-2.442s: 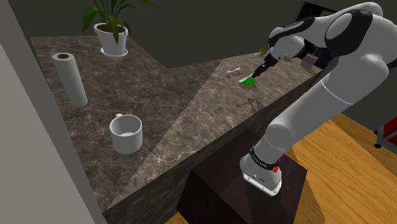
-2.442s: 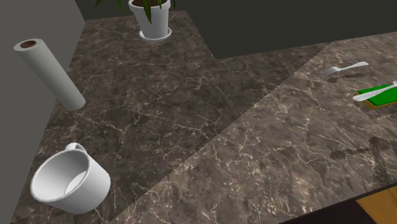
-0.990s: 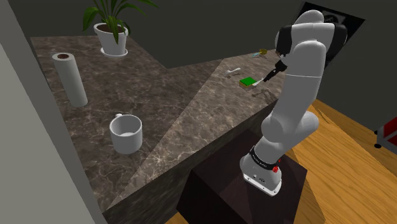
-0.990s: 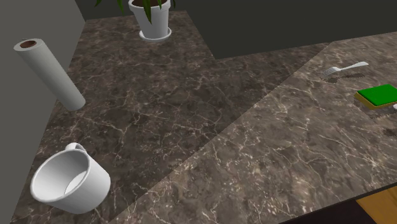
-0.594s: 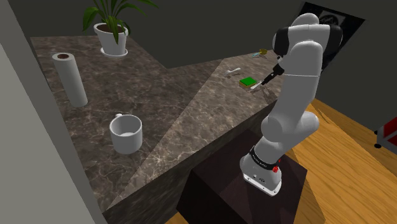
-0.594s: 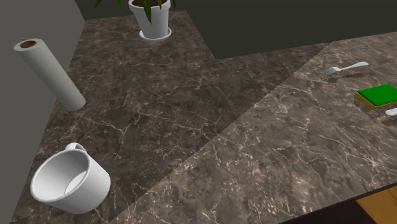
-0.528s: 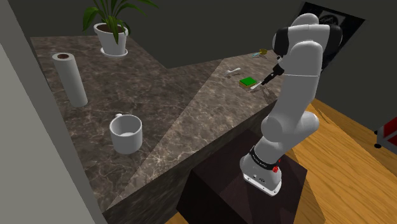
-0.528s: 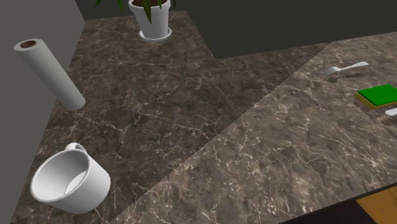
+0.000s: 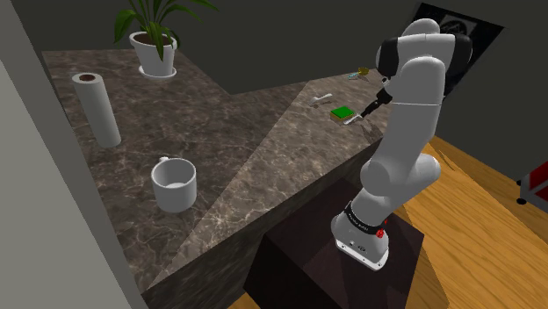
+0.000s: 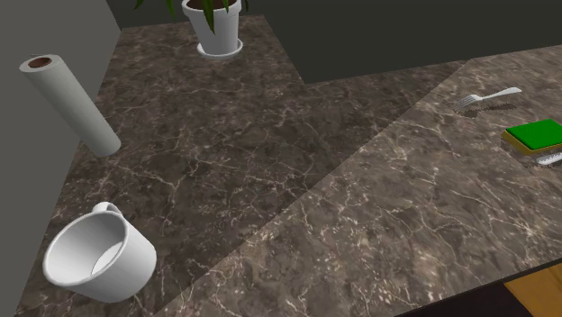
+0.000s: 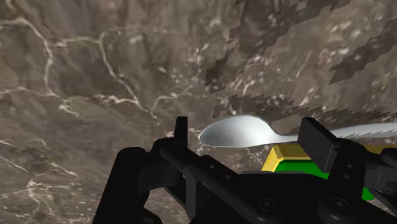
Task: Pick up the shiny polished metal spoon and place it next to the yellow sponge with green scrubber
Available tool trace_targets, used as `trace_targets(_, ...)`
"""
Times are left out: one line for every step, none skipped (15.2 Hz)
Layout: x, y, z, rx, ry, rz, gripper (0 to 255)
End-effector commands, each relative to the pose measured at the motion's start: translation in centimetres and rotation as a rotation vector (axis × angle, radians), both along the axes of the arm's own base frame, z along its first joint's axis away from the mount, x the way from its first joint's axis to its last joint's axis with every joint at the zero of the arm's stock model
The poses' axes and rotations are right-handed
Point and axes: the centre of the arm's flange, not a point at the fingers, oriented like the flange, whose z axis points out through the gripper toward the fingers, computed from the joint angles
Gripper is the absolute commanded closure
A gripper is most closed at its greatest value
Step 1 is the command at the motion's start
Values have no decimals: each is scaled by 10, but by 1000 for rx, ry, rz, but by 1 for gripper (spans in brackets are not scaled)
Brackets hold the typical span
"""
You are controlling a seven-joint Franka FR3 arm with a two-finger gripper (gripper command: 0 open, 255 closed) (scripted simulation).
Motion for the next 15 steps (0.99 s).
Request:
trace_targets(0,0,0,0,0,0,0)
trace_targets(0,0,0,0,0,0,0)
trace_targets(0,0,0,0,0,0,0)
trace_targets(-4,-1,13,0,0,0,0)
trace_targets(-8,-1,25,0,0,0,0)
trace_targets(-11,-2,38,0,0,0,0)
trace_targets(-14,-3,48,0,0,0,0)
trace_targets(-14,-3,48,0,0,0,0)
trace_targets(-14,-3,48,0,0,0,0)
trace_targets(-14,-3,48,0,0,0,0)
trace_targets(-14,-3,48,0,0,0,0)
trace_targets(-14,-3,48,0,0,0,0)
trace_targets(-14,-3,48,0,0,0,0)
trace_targets(-14,-3,48,0,0,0,0)
trace_targets(-14,-3,48,0,0,0,0)
